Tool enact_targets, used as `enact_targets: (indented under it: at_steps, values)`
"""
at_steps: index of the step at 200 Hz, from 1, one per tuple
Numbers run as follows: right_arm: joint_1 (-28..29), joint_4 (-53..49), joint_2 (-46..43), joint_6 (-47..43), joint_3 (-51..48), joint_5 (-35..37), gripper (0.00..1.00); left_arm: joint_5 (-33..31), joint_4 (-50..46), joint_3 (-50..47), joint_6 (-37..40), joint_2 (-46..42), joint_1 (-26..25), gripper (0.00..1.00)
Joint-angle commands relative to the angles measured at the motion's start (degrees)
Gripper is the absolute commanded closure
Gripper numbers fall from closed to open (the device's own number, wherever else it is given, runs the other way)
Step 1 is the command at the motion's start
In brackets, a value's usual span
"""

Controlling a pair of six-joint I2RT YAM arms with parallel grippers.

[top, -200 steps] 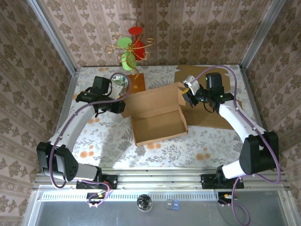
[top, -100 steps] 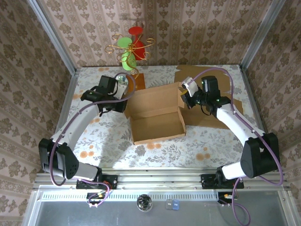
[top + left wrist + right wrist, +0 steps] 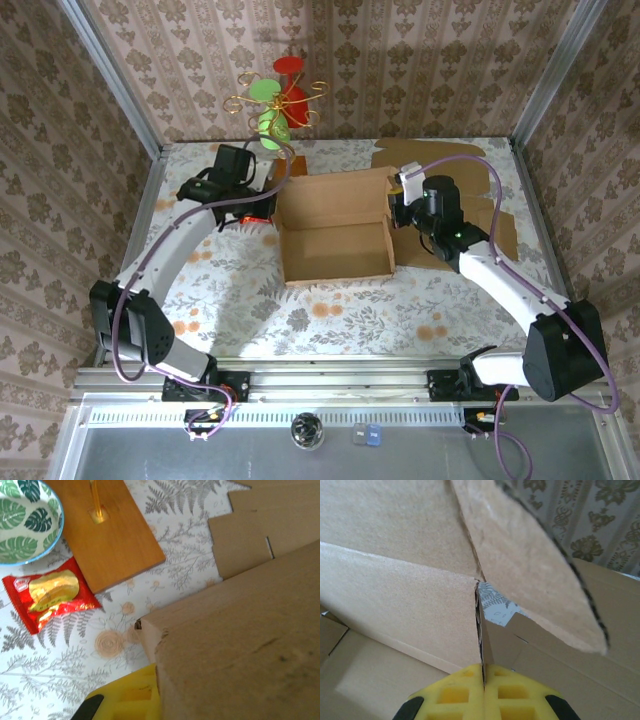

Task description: Fold the paper box

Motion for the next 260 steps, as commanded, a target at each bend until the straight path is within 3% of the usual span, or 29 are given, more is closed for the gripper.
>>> enact_targets:
  at_steps: [1,45,119,260]
  values:
    - [0.7,9.2,-1.1,4.4,-2.5,3.9,1.00,3.9,7.1,1.6,-2.0,0.8,-0.4,1.00]
    - [0.9,20.2,1.9,8.6,-6.3,5.2,1.00,4.6,21.9,-4.8,-3.8,0.6,-1.4,1.00]
    - [4.1,25.1,4.7,11.7,-9.5,9.2,1.00,4.0,34.5,-16.0,-5.4,-1.4,-2.8,1.00]
    - [6.5,29.5,5.5,14.6,-18.8,12.3,1.00,4.4,45.2,-31.3,-6.0,-6.1,-5.2,1.00]
